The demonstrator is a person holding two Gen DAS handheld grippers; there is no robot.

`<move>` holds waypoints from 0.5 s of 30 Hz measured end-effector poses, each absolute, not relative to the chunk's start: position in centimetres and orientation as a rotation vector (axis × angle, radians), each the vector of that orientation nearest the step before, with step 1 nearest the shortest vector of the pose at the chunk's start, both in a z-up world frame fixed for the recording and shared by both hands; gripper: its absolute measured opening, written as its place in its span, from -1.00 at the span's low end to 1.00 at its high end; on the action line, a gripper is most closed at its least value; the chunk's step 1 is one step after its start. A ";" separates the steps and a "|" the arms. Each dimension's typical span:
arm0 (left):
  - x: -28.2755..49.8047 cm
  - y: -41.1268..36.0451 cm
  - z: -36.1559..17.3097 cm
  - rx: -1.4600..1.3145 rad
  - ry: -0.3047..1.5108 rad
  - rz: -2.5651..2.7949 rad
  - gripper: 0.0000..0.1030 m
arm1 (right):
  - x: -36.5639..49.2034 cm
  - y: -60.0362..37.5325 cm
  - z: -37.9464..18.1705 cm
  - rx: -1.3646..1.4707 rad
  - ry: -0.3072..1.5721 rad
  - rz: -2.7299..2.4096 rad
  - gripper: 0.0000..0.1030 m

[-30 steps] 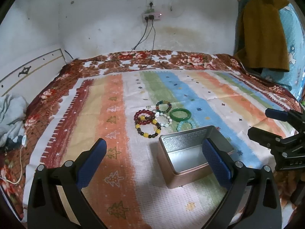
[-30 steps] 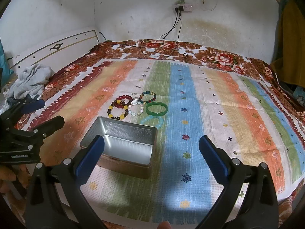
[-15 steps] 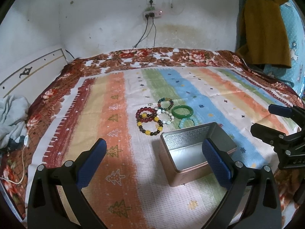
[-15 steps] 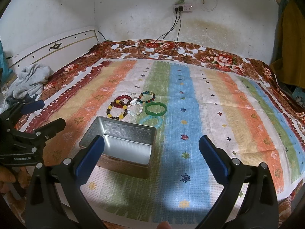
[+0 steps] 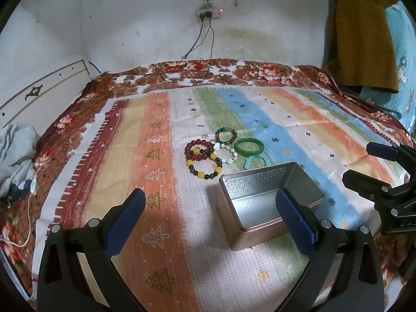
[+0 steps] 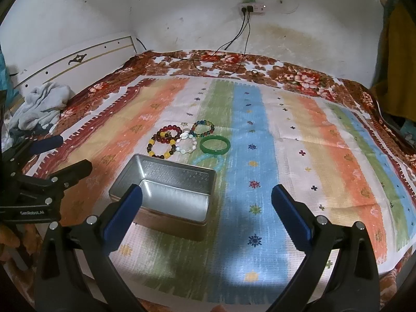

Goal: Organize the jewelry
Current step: 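Move both tools forward past the silver tin toward the bracelets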

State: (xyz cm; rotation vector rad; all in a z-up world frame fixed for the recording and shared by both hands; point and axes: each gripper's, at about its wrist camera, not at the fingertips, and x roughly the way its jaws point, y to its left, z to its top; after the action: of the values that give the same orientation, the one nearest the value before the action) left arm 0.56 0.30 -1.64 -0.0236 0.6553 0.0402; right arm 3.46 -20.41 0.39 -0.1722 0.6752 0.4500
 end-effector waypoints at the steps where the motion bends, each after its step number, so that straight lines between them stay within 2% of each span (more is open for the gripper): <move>1: 0.6 0.3 -1.6 -0.024 0.656 0.040 0.89 | 3.5 -20.4 0.4 -0.170 0.675 0.452 0.90; 15: 0.6 0.2 -1.7 -0.023 0.659 0.041 0.89 | 3.2 -20.1 0.6 -0.164 0.681 0.449 0.90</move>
State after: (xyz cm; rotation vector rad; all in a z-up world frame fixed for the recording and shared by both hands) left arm 0.64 0.22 -1.69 -0.0230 0.6591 0.0406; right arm 3.23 -20.14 0.62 -0.1639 0.6806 0.4493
